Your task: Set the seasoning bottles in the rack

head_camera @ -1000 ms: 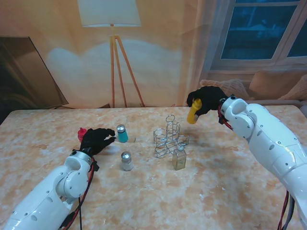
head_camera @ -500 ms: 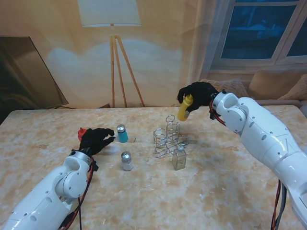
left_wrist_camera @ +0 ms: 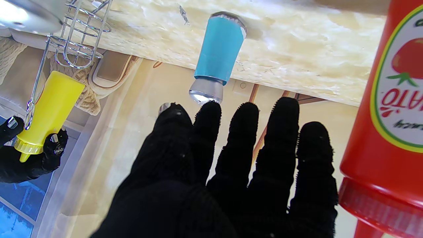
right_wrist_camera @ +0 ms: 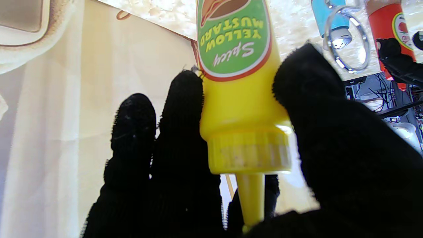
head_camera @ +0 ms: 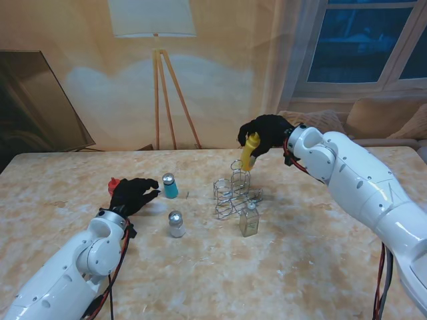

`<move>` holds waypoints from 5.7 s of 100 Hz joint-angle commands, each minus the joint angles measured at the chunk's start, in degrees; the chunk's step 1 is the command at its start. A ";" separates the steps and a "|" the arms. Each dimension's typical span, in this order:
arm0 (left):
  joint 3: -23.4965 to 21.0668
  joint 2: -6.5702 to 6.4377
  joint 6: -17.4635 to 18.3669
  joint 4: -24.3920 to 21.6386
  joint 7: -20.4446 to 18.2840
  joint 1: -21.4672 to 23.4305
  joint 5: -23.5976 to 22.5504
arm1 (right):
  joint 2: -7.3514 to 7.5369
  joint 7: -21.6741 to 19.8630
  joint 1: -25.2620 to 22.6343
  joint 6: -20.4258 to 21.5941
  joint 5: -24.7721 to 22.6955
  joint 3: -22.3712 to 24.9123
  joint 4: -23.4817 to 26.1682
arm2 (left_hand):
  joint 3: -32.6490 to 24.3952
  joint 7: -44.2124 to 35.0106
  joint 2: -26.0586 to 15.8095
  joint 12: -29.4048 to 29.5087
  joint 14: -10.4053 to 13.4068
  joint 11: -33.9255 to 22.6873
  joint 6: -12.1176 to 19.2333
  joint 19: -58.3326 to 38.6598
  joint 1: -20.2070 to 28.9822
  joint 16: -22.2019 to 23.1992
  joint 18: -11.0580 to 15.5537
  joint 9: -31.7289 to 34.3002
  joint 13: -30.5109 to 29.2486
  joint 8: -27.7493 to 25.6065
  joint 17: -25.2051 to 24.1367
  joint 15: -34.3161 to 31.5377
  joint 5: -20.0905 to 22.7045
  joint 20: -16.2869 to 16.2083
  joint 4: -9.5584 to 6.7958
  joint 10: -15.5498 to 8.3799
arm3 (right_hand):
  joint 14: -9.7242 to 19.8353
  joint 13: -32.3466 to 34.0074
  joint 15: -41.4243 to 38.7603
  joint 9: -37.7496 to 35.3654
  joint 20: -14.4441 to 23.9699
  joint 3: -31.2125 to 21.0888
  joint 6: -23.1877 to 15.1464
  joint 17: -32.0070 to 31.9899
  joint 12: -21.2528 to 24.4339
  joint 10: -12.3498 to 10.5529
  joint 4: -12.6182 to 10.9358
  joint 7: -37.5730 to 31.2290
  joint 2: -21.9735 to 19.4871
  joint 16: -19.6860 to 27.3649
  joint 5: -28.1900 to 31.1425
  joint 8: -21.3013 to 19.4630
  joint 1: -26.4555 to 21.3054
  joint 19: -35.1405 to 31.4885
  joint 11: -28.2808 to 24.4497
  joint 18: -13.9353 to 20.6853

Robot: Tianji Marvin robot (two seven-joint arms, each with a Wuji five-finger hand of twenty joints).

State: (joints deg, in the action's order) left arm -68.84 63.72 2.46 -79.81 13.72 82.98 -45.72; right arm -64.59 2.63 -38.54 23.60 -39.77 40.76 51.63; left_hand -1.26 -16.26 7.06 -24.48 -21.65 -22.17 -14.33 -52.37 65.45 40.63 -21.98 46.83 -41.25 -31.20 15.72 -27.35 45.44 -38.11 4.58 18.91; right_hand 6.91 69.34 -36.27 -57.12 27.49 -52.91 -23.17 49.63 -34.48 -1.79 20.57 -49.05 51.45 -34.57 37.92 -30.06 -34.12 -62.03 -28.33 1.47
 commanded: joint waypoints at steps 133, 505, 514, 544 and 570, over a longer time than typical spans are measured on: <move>-0.20 0.17 0.34 0.31 -0.42 0.08 0.15 | -4.07 1.13 6.69 7.36 2.67 -13.26 -9.27 | 1.20 -0.42 -2.42 -0.52 -0.66 -0.46 0.16 -0.38 2.39 1.34 -1.14 -1.39 0.66 -0.65 -0.86 -0.82 -1.14 -1.52 -1.64 -0.12 | 8.92 2.21 -1.90 -6.67 1.23 -9.54 -2.33 0.29 -1.45 -8.69 -1.49 -10.09 -3.02 -1.27 3.99 0.48 -8.14 -0.02 -4.59 1.53; -0.11 0.14 0.40 0.24 -0.24 0.15 -0.17 | 7.17 -21.55 -23.48 11.26 -6.37 23.98 26.59 | 0.35 -0.47 -1.86 -0.50 -0.60 -0.44 0.24 -0.45 2.10 1.32 -1.09 -1.49 0.72 -0.62 -0.85 -0.83 -1.27 -1.47 -1.57 -0.11 | -0.89 -15.36 17.19 12.01 -4.98 -4.01 12.77 -15.87 9.66 0.30 -12.50 15.16 -13.87 9.42 -3.46 -2.98 12.58 7.17 4.38 -6.29; -0.07 0.14 0.41 0.25 -0.26 0.14 -0.19 | 7.40 -23.11 -23.61 11.74 -4.81 23.16 26.61 | 0.34 -0.47 -1.87 -0.49 -0.54 -0.43 0.21 -0.45 2.07 1.34 -1.14 -1.49 0.67 -0.62 -0.86 -0.86 -1.25 -1.47 -1.57 -0.06 | -1.14 -15.61 17.70 12.16 -4.87 -3.58 13.29 -15.89 9.82 0.65 -12.53 15.71 -14.16 9.58 -3.62 -2.88 12.91 7.54 5.03 -5.97; 0.00 0.12 0.44 0.26 -0.33 0.14 -0.22 | 7.70 -24.78 -22.75 12.23 -2.95 18.85 25.13 | 0.30 -0.47 -1.83 -0.50 -0.65 -0.44 0.23 -0.46 2.07 1.33 -1.08 -1.46 0.69 -0.64 -0.82 -0.85 -1.27 -1.48 -1.56 -0.10 | -2.68 -17.45 20.51 13.45 -4.94 -2.45 15.19 -16.59 11.36 2.57 -12.69 18.96 -14.72 11.29 -4.79 -1.87 14.13 9.57 8.16 -6.01; -0.06 0.12 0.43 0.20 -0.30 0.21 -0.23 | 7.74 -23.69 -21.73 12.70 -5.35 15.59 23.84 | 0.27 -0.48 -1.81 -0.49 -0.57 -0.43 0.18 -0.44 2.06 1.34 -1.14 -1.49 0.65 -0.64 -0.83 -0.87 -1.25 -1.48 -1.55 -0.08 | -4.33 -19.62 21.78 15.82 -5.38 -2.20 17.14 -18.42 12.41 4.89 -12.68 21.67 -14.64 12.35 -7.04 -0.77 16.13 10.85 9.94 -7.32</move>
State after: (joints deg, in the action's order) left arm -68.92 63.75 2.88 -79.37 14.21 82.99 -45.84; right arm -56.51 -20.44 -60.12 35.93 -44.99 57.20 75.98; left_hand -1.25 -16.26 7.06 -24.48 -21.65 -22.17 -14.32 -52.37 65.46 40.64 -21.99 46.83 -41.25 -31.20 15.72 -27.35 45.44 -38.50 4.58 18.91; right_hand 3.22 50.79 -15.31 -43.57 22.27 -55.31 -6.84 31.96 -23.16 1.72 9.73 -28.26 37.77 -23.49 32.36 -31.73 -20.02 -51.73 -19.34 -5.59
